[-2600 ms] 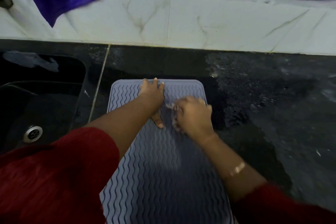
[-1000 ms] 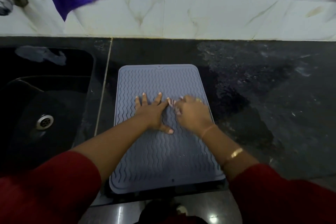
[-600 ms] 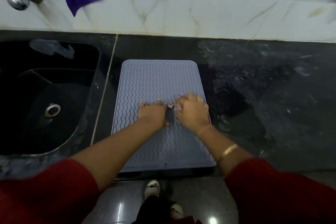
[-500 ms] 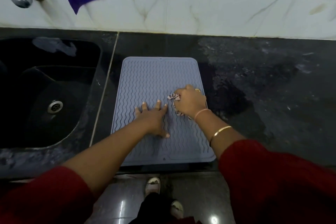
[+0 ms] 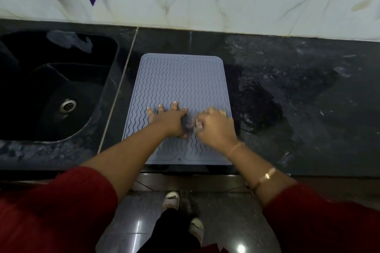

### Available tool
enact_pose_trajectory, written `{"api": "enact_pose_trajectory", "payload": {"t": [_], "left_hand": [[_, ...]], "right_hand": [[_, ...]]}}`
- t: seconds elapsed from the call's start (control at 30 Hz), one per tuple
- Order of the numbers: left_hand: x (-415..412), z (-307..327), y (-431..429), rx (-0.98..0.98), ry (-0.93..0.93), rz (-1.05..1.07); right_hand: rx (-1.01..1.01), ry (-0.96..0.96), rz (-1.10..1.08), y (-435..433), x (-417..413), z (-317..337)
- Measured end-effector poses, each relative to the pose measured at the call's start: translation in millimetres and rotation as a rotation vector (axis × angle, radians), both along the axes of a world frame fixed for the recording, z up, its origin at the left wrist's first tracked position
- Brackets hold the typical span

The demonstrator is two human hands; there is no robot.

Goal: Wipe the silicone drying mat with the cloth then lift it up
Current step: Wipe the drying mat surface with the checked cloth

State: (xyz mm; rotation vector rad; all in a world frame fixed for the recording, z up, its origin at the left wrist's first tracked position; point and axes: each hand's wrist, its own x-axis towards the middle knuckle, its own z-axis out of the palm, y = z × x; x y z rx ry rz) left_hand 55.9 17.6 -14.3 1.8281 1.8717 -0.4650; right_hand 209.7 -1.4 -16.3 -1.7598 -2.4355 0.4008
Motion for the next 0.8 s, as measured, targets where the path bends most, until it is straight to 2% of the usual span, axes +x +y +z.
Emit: {"api": "enact_pose_trajectory", "payload": {"t": [0.13, 0.27, 0.4, 0.6, 0.8], "left_hand": [[-3, -2, -9, 0.004, -0.012, 0.033], [-4, -1, -11, -0.016, -0.005, 0.037], [-3, 3, -12, -0.026, 0.039, 0.019], [3, 9, -15, -0.049, 0.084, 0.019], [10, 16, -22, -0.083, 0.034, 0.068]], "right_hand": [[-0.127, -0.013, -0.088, 43, -8, 3], [-0.057, -0.143, 0.063, 1, -3, 3], [-0.038, -0.142, 0.195, -50, 16, -1], [-0.236, -0.018, 0.208, -49, 24, 8], [-0.381, -0.038, 0.233, -47, 26, 17]]}}
